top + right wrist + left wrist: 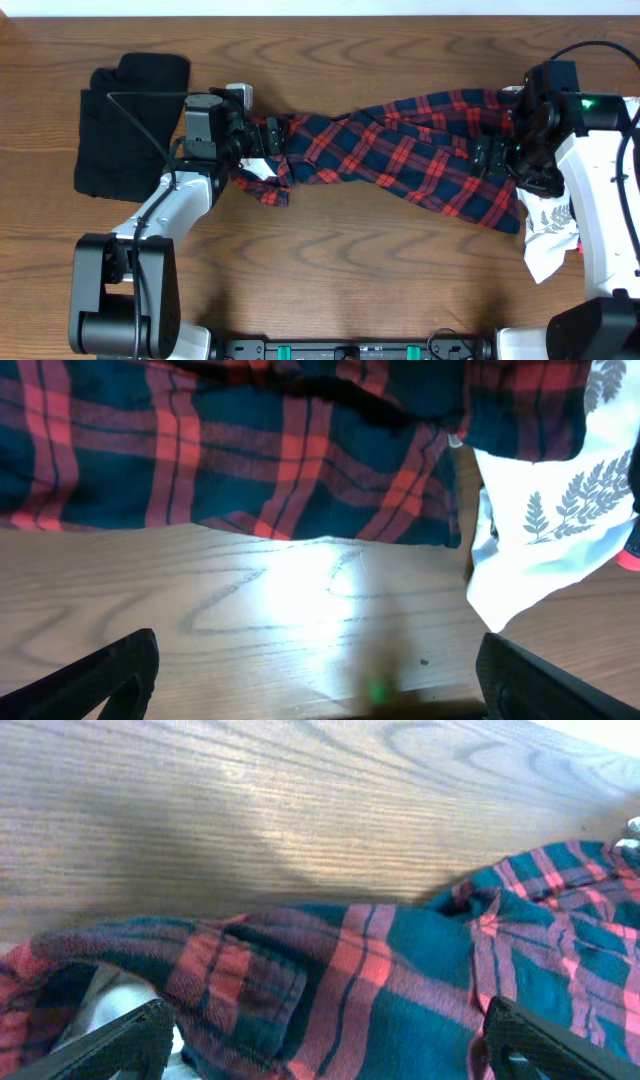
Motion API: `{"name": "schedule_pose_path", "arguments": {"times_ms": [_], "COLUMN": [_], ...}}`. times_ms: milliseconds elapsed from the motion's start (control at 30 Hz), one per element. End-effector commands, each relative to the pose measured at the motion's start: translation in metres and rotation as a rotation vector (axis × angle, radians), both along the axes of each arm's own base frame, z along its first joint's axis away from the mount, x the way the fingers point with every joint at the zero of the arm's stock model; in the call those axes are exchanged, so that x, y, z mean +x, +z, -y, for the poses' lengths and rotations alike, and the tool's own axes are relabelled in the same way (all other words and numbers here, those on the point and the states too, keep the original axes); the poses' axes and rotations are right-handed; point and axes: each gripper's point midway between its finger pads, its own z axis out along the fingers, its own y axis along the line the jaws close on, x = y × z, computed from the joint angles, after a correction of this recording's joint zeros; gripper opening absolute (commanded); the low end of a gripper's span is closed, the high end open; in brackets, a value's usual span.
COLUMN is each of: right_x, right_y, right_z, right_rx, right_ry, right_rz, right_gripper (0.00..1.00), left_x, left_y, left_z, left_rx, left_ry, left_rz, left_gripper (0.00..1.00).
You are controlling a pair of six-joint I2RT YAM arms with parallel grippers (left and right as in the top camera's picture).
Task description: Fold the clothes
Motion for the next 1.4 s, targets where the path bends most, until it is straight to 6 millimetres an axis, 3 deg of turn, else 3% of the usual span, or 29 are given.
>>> {"name": "schedule_pose_path", "arguments": {"times_ms": [0,133,633,767,1167,1267,1333,1367], "right_x": [-0.004,-0.008,-0.024,-0.03,-0.034,-0.034,-0.035,-0.035], "right_y": [-0.009,-0.015,-0.041,-0.049,-0.052,-0.052,-0.052,-0.052], "right_z": [0.002,0.002,0.002,0.001,0.001,0.0,0.0,0.0], "right_rx": [0.003,0.003,0.004,0.009,0.009,0.009,0.009,0.009], "right_ry": [-0.027,-0.026,-0.025,-0.03,-0.037,-0.035,-0.035,-0.035], "right_rz": [-0.025,-0.039,-0.106,-0.127,-0.143,-0.144,-0.147,-0.148], "right_gripper": [0.99,0.99,0.99,0.99,0.99,0.99,0.99,0.98], "left_x": [0.003,-0.003,0.008,0.012,0.009,0.008,0.009,0.01], "left_y": [-0.011,-0.031,-0.032,-0.029,-0.033,-0.034,-0.033,-0.03], "left_z": [0.006,0.004,0.007,0.007,0.007,0.007,0.007,0.007], "left_rx": [-0.034,-0.033,-0.05,-0.054,-0.053,-0.052,-0.052,-0.054], "left_ry": [0.007,0.017,0.023,0.022,0.026,0.026,0.026,0.026], "left_rz": [-0.048,-0.117,-0.079,-0.056,-0.078,-0.084,-0.077,-0.068], "left_gripper": [0.99,0.99,0.99,0.78,0.47,0.33,0.11,0.06]}}
